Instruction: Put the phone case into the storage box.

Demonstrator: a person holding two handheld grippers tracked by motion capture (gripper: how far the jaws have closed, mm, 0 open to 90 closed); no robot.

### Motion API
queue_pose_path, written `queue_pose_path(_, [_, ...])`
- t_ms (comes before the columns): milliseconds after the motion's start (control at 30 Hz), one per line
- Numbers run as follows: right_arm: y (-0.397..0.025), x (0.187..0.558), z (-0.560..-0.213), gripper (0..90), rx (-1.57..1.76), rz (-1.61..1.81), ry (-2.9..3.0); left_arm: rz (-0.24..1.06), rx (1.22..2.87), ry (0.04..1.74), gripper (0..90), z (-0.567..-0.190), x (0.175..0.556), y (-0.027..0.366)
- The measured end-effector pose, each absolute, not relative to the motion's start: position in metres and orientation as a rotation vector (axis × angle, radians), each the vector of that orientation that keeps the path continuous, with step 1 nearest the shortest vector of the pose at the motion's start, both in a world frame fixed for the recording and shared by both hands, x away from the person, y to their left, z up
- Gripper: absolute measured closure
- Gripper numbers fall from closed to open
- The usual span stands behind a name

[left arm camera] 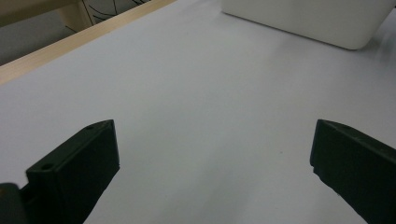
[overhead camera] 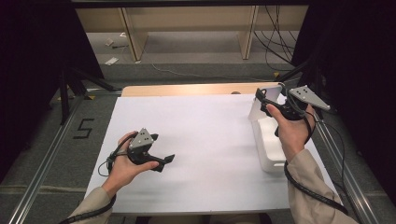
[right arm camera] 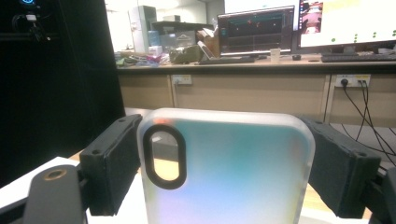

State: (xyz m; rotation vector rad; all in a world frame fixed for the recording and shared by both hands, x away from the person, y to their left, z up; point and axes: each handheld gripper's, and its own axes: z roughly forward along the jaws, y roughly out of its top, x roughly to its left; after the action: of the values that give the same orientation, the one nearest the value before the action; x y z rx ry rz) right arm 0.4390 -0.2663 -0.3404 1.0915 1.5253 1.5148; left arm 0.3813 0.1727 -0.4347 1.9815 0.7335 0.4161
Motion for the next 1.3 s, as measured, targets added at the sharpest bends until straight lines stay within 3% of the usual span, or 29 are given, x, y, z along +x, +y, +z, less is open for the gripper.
queue_pose_path(1300, [-0.2755, 0.4415, -0.3439, 19.0, 1.113, 1.467, 1.51, 0.419, 1.979, 0.735, 0.8, -0.4338, 0.3814, 0.1734])
